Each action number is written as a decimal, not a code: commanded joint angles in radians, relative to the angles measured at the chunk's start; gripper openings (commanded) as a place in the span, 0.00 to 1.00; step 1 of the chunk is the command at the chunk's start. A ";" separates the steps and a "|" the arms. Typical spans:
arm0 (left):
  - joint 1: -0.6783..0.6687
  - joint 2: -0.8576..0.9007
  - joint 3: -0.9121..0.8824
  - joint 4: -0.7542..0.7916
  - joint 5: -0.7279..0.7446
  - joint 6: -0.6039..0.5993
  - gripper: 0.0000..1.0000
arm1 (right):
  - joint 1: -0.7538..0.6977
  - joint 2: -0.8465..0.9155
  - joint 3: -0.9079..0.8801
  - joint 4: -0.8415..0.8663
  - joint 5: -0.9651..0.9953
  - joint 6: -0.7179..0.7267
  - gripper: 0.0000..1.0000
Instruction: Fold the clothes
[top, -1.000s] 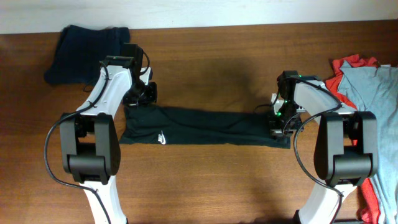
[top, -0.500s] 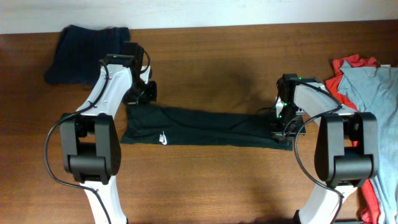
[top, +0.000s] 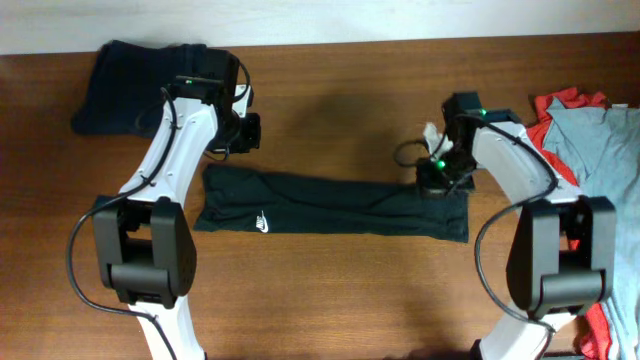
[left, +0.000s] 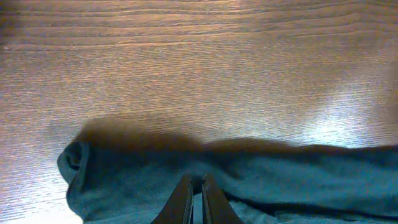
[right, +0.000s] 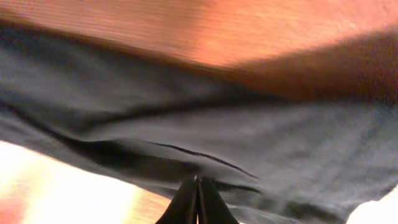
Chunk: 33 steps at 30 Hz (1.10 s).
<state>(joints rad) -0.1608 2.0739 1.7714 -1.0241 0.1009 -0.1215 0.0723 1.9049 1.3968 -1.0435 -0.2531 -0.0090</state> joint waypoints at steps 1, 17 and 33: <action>0.007 -0.015 0.010 -0.010 -0.011 -0.005 0.08 | 0.022 -0.018 0.010 -0.018 0.045 0.014 0.06; 0.008 -0.015 0.010 -0.025 -0.083 -0.005 0.10 | -0.112 0.018 -0.229 0.162 0.276 0.043 0.11; 0.007 -0.015 0.010 -0.023 -0.083 -0.005 0.16 | -0.182 -0.025 0.058 -0.039 -0.058 -0.040 0.07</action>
<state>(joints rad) -0.1574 2.0739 1.7710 -1.0489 0.0254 -0.1238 -0.1181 1.9102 1.3808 -1.0588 -0.1577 -0.0006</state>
